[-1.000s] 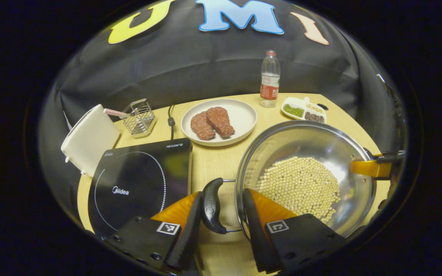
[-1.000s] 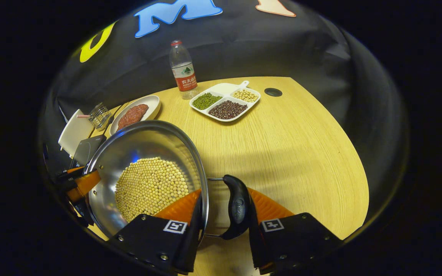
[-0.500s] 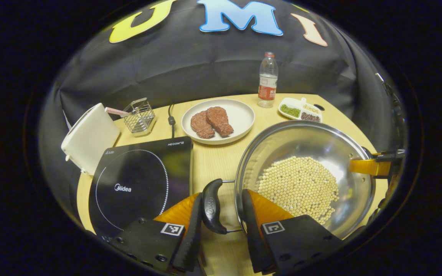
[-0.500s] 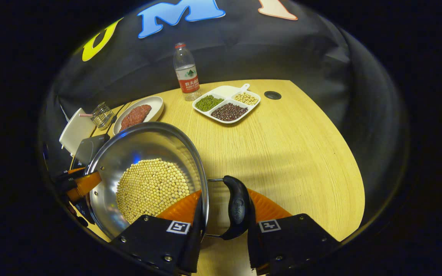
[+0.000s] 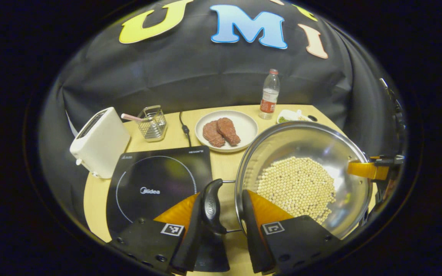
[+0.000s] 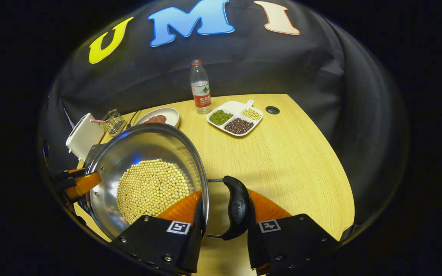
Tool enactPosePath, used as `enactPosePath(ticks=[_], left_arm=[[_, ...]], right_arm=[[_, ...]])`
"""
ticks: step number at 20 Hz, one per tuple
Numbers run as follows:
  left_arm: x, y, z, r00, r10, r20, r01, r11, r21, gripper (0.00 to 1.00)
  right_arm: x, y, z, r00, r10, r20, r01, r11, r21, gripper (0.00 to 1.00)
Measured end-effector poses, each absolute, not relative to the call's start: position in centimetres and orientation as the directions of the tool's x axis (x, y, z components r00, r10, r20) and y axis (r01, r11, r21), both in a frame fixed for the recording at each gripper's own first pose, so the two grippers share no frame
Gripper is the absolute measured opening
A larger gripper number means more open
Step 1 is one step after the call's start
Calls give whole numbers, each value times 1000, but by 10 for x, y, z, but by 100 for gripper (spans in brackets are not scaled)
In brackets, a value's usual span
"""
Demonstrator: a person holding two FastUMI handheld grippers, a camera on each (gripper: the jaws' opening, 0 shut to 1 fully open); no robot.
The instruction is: First push the handle of the pot to place it horizontally, then grasp the pot with both hands and set it on the induction cooktop.
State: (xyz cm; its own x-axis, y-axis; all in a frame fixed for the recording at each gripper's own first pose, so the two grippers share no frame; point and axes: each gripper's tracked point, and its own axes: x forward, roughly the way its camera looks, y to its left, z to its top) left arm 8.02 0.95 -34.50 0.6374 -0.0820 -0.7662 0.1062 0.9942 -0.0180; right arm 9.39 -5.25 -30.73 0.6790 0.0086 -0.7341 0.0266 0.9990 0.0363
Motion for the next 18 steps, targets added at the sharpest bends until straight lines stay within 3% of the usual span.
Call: enactPosePath(ticks=[18], left_arm=[[60,141,-309,636,-52,-770,85,996,3,59]], right_arm=[[83,74,-290,673,56,-738,-9,998,68,50]])
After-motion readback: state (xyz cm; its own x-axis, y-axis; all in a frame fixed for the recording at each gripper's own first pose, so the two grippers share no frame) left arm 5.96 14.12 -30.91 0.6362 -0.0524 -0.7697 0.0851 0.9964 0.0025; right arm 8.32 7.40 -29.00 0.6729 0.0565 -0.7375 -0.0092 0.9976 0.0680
